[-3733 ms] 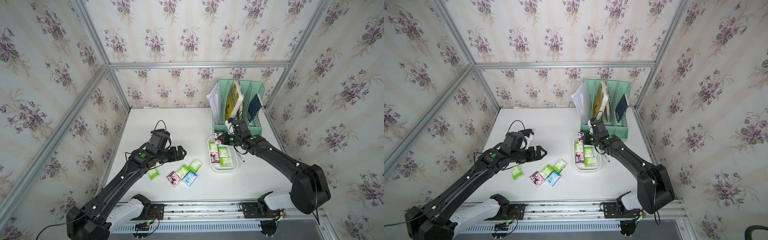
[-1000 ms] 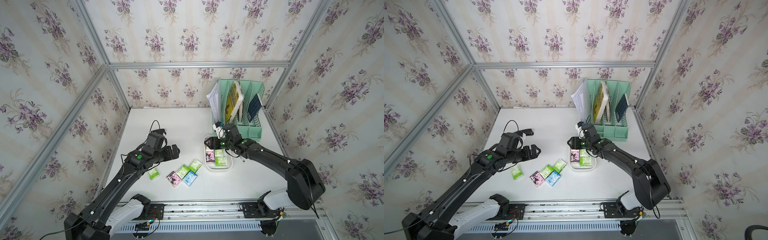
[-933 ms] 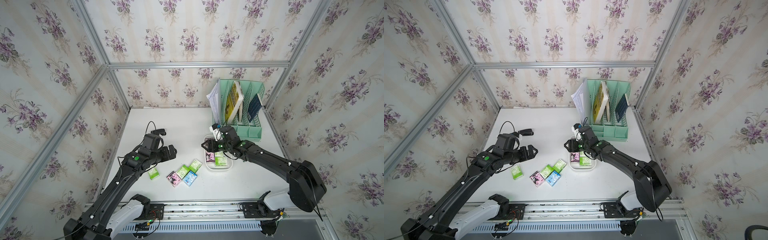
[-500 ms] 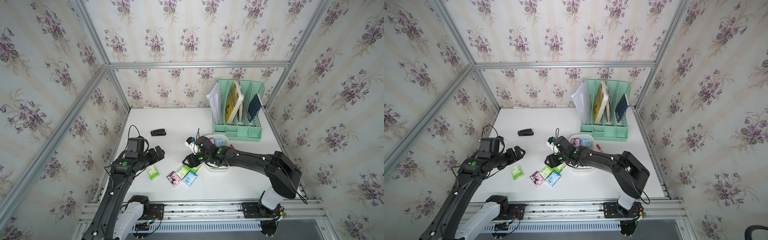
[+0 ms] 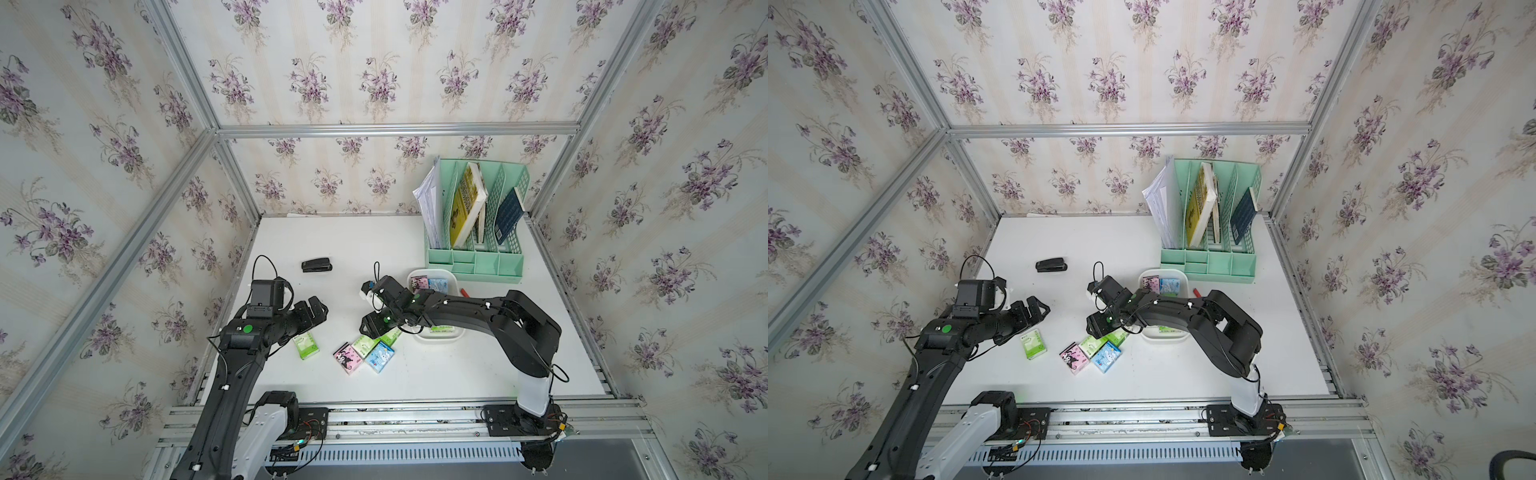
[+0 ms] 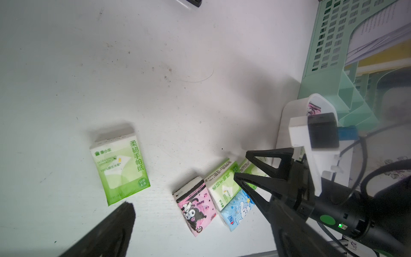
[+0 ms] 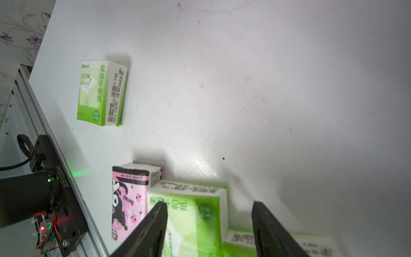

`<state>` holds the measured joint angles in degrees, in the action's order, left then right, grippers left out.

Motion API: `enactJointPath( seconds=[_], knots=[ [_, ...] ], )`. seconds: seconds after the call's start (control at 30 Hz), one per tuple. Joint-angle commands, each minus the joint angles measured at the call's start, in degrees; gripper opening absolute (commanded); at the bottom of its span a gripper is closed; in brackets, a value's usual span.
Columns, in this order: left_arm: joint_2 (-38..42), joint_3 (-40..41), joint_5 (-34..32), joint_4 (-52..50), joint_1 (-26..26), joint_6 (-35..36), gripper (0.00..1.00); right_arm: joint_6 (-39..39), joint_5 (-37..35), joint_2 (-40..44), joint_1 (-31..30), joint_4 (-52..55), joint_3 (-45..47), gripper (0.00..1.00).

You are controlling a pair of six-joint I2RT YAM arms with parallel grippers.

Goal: Put the pocket tissues into the storage box
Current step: Pick up the pocket tissues from the center of the board.

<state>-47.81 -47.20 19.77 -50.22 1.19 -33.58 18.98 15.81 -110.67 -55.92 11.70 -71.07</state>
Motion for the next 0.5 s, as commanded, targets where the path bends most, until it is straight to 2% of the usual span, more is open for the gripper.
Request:
enactJointPath(
  seconds=[0.0,0.2,0.27,0.47],
  knots=[
    [0.16,0.01,0.45,0.73,-0.05,0.8,0.99,-1.53,1.76,-0.88,-0.43,1.56,-0.89,0.64],
    [-0.19,0.76,0.45,1.52,0.02,0.6,0.99,-3.2,5.01,-3.12,-0.55,3.09,-2.3,0.58],
    [-0.52,0.37,2.27,1.27,-0.05,0.59,0.99,-3.75,5.94,-3.71,-0.57,3.8,-2.82,0.56],
    [0.45,0.27,1.77,1.13,0.0,0.28,0.99,-4.41,6.52,-5.67,-0.79,5.76,-4.42,0.49]
  ],
)
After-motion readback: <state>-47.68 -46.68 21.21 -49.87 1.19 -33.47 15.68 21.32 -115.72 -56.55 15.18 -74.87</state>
